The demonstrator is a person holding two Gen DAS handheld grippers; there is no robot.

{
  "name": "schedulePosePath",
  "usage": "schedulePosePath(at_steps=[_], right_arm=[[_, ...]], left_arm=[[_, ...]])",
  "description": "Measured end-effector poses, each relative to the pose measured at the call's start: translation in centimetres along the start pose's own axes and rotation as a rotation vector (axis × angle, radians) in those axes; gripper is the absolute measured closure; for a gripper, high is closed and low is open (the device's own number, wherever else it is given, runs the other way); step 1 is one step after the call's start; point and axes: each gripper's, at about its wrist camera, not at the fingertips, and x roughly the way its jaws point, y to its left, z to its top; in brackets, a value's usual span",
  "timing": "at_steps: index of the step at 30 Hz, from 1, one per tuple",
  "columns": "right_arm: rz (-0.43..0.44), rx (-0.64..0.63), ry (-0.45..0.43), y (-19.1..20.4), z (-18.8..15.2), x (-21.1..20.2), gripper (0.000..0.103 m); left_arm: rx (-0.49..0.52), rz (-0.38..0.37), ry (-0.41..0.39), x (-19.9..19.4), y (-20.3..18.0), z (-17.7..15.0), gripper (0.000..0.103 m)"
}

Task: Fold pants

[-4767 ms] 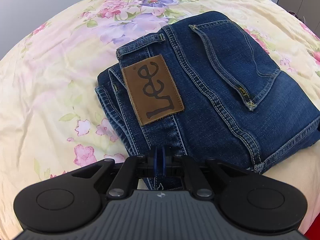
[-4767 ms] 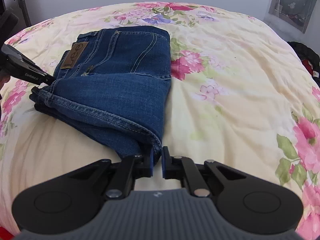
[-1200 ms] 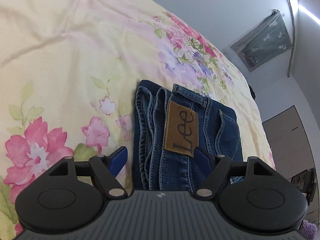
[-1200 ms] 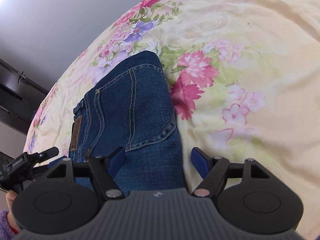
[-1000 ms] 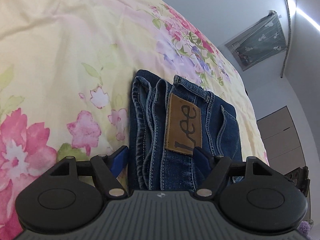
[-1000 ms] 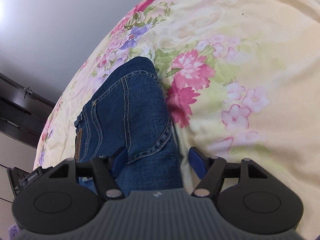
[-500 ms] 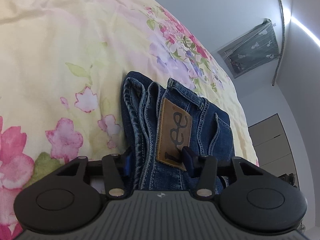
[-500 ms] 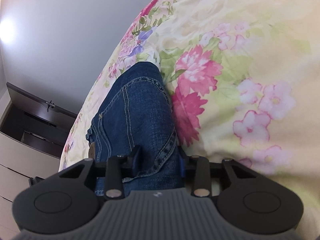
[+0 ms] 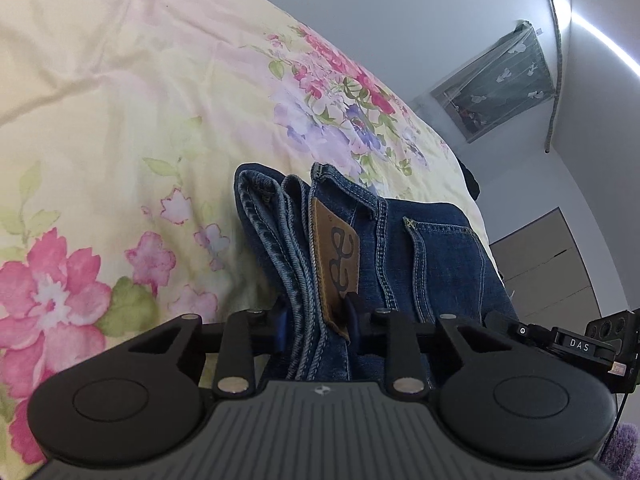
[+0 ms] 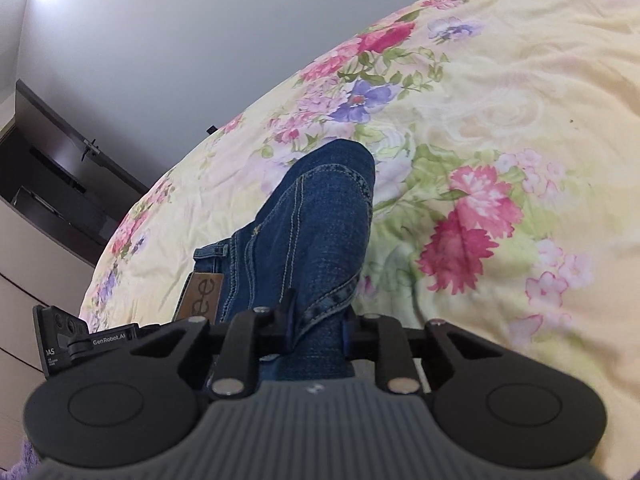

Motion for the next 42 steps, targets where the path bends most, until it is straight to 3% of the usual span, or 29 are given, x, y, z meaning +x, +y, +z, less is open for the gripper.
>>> schedulePosePath(at_steps=[6,12,24,34,42], right_arm=[[0.033,-0.066,0.029,5.4,-1.5,-0.7,0.087],[0.102,-0.130,0.072,11.8,-3.3,1.2,0.087],[0.229,-0.173,0.183,22.7,-6.5,11.0,0.087],[0.298,-0.132,0.229,25.7,-6.1,21.9,0.087],[0.242,-0.114,0.336,24.2,-7.0,27.3,0.087]], left_arm=[[0.017,0.038,-0.018,-5.7,0.4,-0.5,0.073],[0.011,0.089,-0.073,-12.5,2.9,-0.4,0.073],[-0.003,0.223,-0.085,-22.3,11.2,2.8,0.073],[-0.002,0.300,-0.062,-23.1,18.4,7.7,0.073],[0.080,0.346,0.102,-20.1,21.6,8.6,0.070]])
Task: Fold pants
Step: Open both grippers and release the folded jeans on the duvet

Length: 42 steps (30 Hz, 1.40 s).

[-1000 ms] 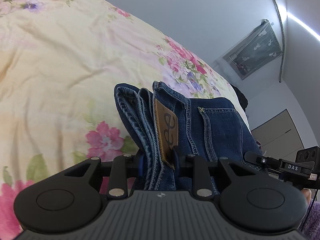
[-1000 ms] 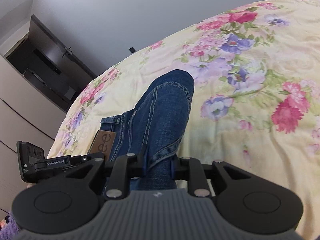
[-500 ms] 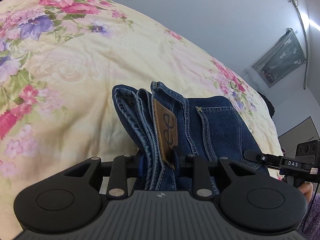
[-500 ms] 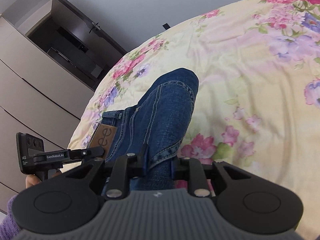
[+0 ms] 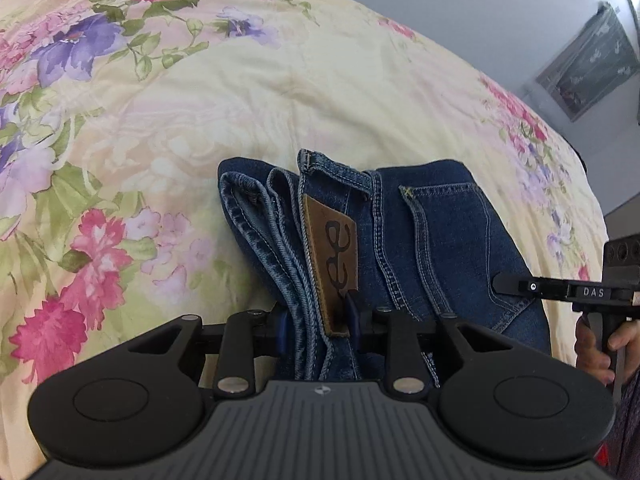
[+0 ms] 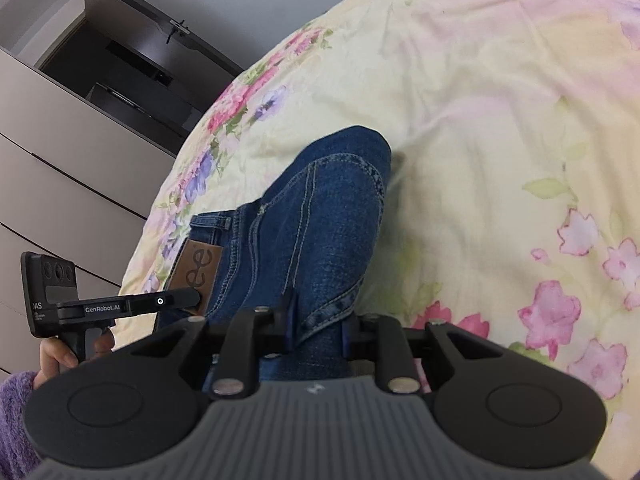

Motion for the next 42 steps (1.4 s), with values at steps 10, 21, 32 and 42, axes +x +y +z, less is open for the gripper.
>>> schedulePosePath(at_steps=[10,21,32,42], right_arm=[[-0.138,0.060,0.068,-0.7,0.1,2.3,0.073],[-0.454,-0.362,-0.021,6.5,-2.7,-3.0,0.063],[-0.485,-0.667,-0.164,11.9,-10.9,-4.0,0.073],[-0.463,-0.503,-0.175,7.9,-13.4,-2.0,0.071]], left_arm=[[0.057,0.038,0.107,1.2,-0.2,0.0,0.053],[0.236,0.213,-0.001,-6.2,-6.6,-2.3,0.059],[0.291,0.529,-0.175,-3.0,-12.1,-8.0,0.059],[0.173,0.580,-0.271,-0.3,-11.2,-11.2,0.059]])
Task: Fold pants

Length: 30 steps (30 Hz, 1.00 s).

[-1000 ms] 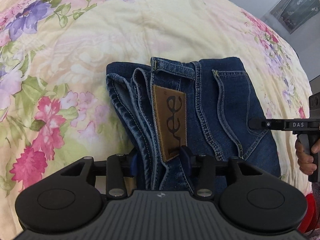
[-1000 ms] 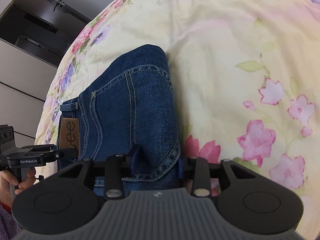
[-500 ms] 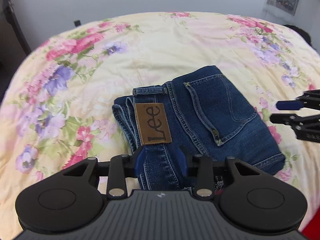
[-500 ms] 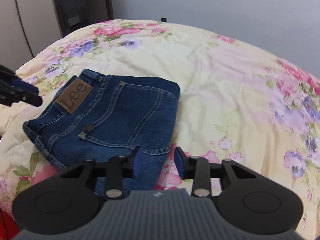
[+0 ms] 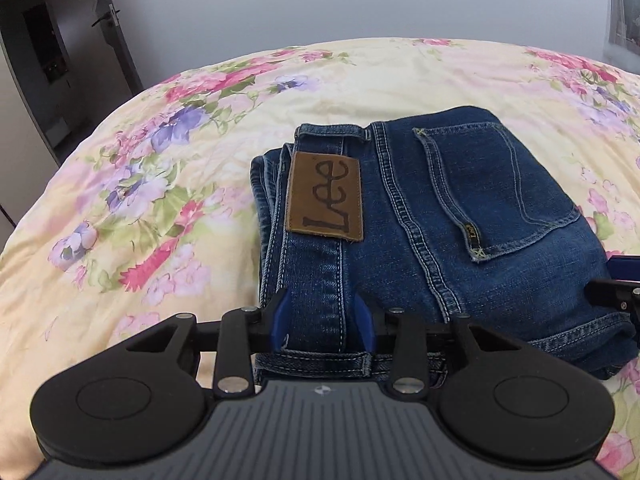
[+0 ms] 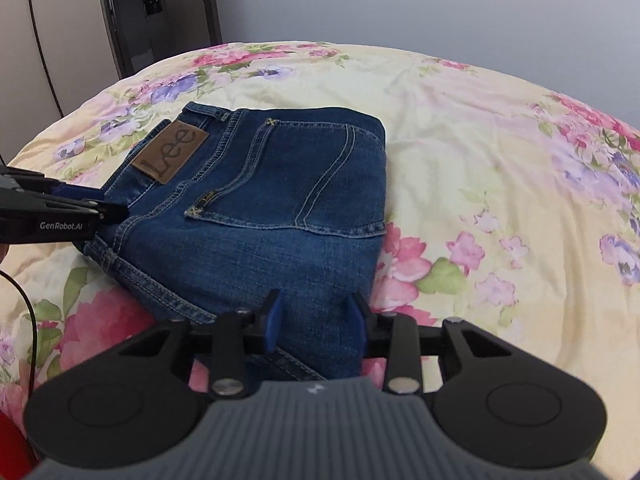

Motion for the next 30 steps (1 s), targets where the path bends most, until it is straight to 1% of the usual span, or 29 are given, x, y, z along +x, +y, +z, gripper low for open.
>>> schedulePosePath(at_steps=[2,4,7,14,18,20,23,24,25,26,27,29,30], right_arm=[[-0.009,0.020,0.003,0.2,-0.5,0.5,0.069],[-0.020,0.014,0.004,0.4,-0.9,1.1,0.069],[-0.029,0.005,0.004,0.5,-1.2,1.7,0.069],[-0.028,0.027,0.006,0.3,-1.0,1.6,0.068],[-0.029,0.035,0.027,0.2,-0.4,1.4,0.068],[-0.036,0.045,0.044,0.1,0.0,1.0,0.064],[-0.054,0.047,0.030,0.2,0.9,-0.5,0.059],[-0.064,0.043,0.010,0.4,1.3,-1.3,0.056],[-0.078,0.038,-0.017,0.5,1.7,-2.4,0.050],[-0.086,0.037,-0.041,0.7,2.0,-3.5,0.046],[-0.092,0.037,-0.067,0.8,2.4,-4.7,0.045],[-0.105,0.041,-0.114,1.2,3.0,-7.1,0.038],[-0.108,0.040,-0.140,1.4,3.3,-8.4,0.037]], left_arm=[[0.005,0.019,-0.001,0.3,-0.5,-0.4,0.060],[0.008,0.039,-0.010,0.7,-1.1,-1.0,0.062],[0.040,0.065,-0.020,0.9,-1.9,-1.4,0.063],[0.041,0.071,-0.038,0.6,-1.9,-1.5,0.063],[0.047,0.081,-0.051,0.1,-2.0,-1.3,0.063],[0.056,0.081,-0.060,-0.6,-2.0,-1.0,0.062],[0.038,0.078,-0.088,-2.8,-1.7,-0.2,0.055],[0.026,0.072,-0.102,-3.8,-1.6,0.2,0.052],[0.017,0.069,-0.110,-4.8,-1.6,0.6,0.049],[0.009,0.070,-0.115,-5.8,-1.6,0.9,0.049],[-0.001,0.068,-0.125,-7.1,-1.5,1.3,0.048],[-0.034,0.057,-0.150,-9.7,-1.5,1.7,0.044],[-0.055,0.051,-0.163,-11.0,-1.5,1.8,0.041]])
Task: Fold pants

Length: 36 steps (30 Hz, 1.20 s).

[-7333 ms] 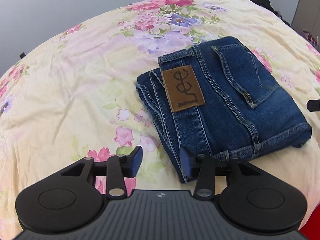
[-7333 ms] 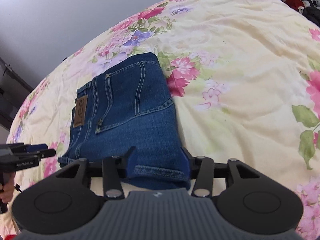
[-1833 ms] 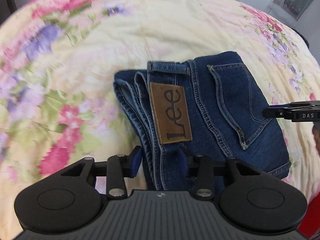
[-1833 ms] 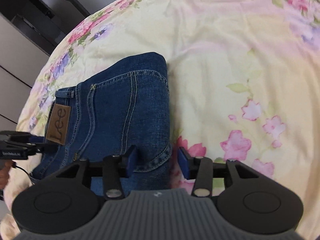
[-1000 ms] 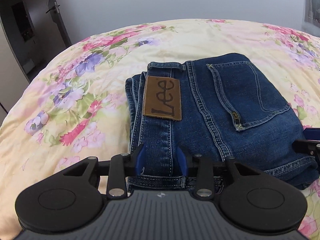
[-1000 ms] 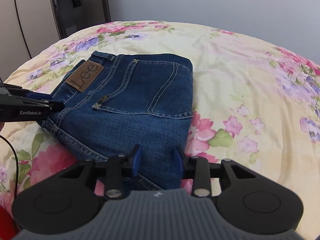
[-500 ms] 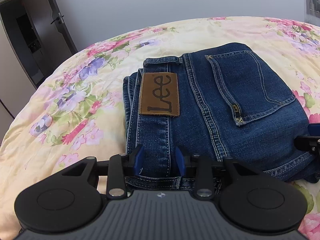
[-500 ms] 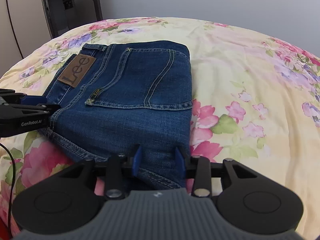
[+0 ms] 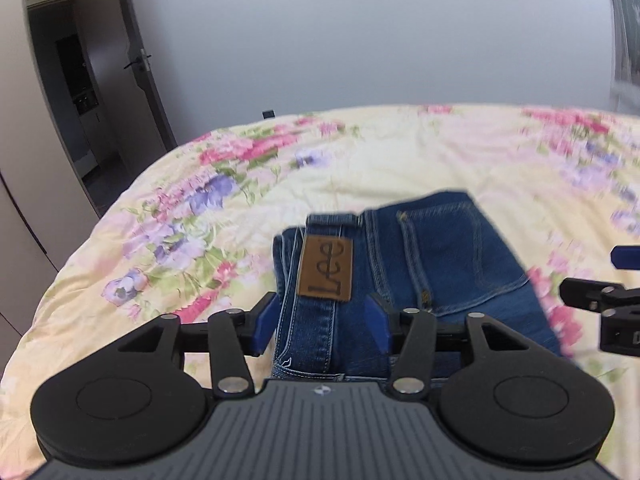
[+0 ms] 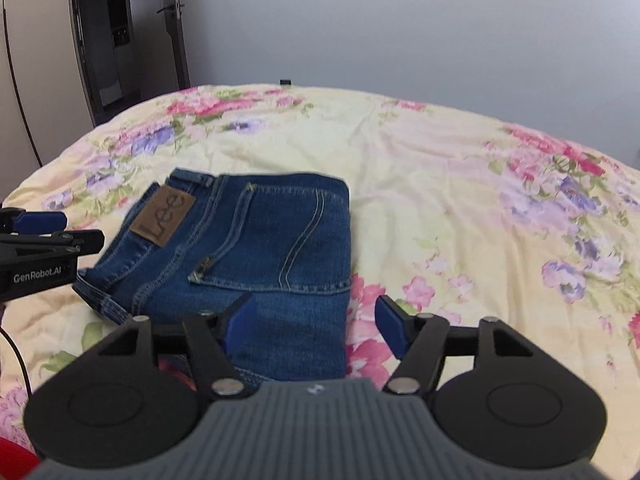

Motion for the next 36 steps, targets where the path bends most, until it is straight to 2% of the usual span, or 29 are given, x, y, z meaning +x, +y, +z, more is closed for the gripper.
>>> schedulePosePath(at_steps=[4,8,11,15,19,22,26,36], right_arm=[[-0.019,-0.005,-0.093,0.5,0.9,-4.9,0.031],[-0.038,0.017,-0.167,1.2,0.7,-9.2,0.029],[-0.044,0.038,-0.208,1.5,-0.2,-11.8,0.025],[-0.043,0.083,-0.240,1.8,-2.0,-13.7,0.024],[-0.041,0.144,-0.228,2.0,-3.9,-13.3,0.022],[-0.061,0.127,-0.174,2.5,-5.2,-11.9,0.022],[-0.064,0.128,-0.135,2.7,-6.7,-10.1,0.022],[-0.065,0.108,-0.091,3.1,-7.4,-6.7,0.022]], left_arm=[[-0.080,-0.020,-0.054,-4.9,0.3,0.8,0.034],[-0.138,0.007,-0.088,-8.5,0.5,0.7,0.029],[-0.170,0.056,-0.099,-10.1,0.6,0.3,0.024],[-0.159,0.093,-0.084,-10.4,0.4,-0.8,0.021],[-0.139,0.090,-0.055,-10.0,0.3,-2.5,0.019],[-0.127,0.109,-0.038,-9.2,0.3,-3.8,0.018],[-0.141,0.088,0.003,-7.8,0.6,-5.3,0.018],[-0.158,0.074,0.065,-4.9,0.8,-6.5,0.018]])
